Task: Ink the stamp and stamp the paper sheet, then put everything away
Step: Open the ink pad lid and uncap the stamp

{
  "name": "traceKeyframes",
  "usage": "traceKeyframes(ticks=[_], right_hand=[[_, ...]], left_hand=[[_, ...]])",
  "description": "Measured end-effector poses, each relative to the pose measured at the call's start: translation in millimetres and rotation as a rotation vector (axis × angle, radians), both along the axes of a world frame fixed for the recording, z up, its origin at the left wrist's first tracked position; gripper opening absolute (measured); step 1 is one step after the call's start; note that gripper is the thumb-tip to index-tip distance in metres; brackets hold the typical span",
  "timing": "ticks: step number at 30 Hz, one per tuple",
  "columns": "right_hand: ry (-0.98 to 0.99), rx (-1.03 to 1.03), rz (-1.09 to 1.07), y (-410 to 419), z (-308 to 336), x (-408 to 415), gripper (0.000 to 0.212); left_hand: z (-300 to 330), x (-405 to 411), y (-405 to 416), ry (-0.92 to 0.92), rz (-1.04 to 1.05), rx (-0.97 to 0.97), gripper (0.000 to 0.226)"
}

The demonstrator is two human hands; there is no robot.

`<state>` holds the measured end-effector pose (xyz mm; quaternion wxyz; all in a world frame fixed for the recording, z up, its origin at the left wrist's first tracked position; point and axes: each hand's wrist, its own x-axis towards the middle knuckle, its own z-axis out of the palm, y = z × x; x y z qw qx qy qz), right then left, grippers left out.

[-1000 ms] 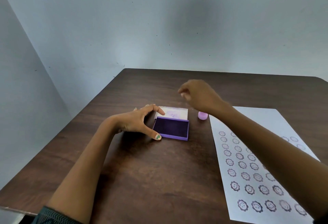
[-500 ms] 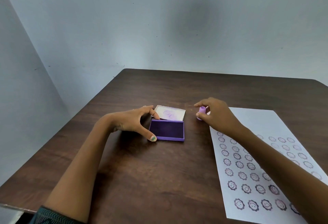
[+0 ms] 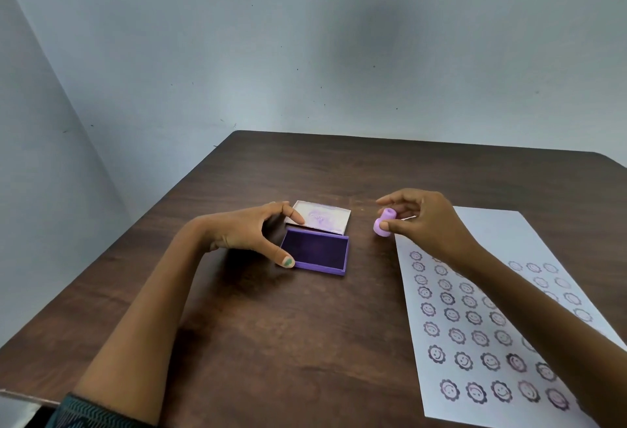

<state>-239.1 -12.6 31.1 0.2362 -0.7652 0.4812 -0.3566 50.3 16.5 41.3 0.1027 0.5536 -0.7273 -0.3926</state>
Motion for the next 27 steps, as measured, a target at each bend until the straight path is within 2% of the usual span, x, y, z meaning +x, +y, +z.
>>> traceKeyframes(ticks=[3, 6, 8, 13, 17, 20, 27], right_hand=[[-0.08, 0.011, -0.017, 1.3, -0.8, -2.1, 0.028], [-0.197, 0.022, -0.024, 2.1, 1.1, -4.9, 0.024], [-0.303, 0.054, -0.03, 3.4, 2.2, -7.7, 0.023], [-0.606, 0.248, -0.036, 4.8, 2.6, -12.1, 0.029], [-0.836, 0.437, 0.018, 4.5, 3.9, -15.1, 0.035], [-0.938, 0.502, 0.041, 4.0, 3.0, -16.1, 0.029], [-1.089, 0.565, 0.073, 5.6, -0.8, -9.2, 0.03]], left_hand=[[-1.7, -9.3, -0.7, 0.054, 0.114, -0.061, 0.066], [-6.0, -36.5, -0.1, 0.141, 0.236, -0.355, 0.06], [-7.5, -60.8, 0.4, 0.231, 0.235, -0.482, 0.052], [-2.5, -114.6, -3.9, 0.292, 0.138, -0.548, 0.046], [3.0, -141.5, -9.3, 0.367, 0.228, -0.705, 0.031], [-1.2, -149.8, -8.5, 0.414, 0.28, -0.778, 0.027], [-6.0, -144.1, -2.9, 0.529, 0.354, -0.73, 0.032]])
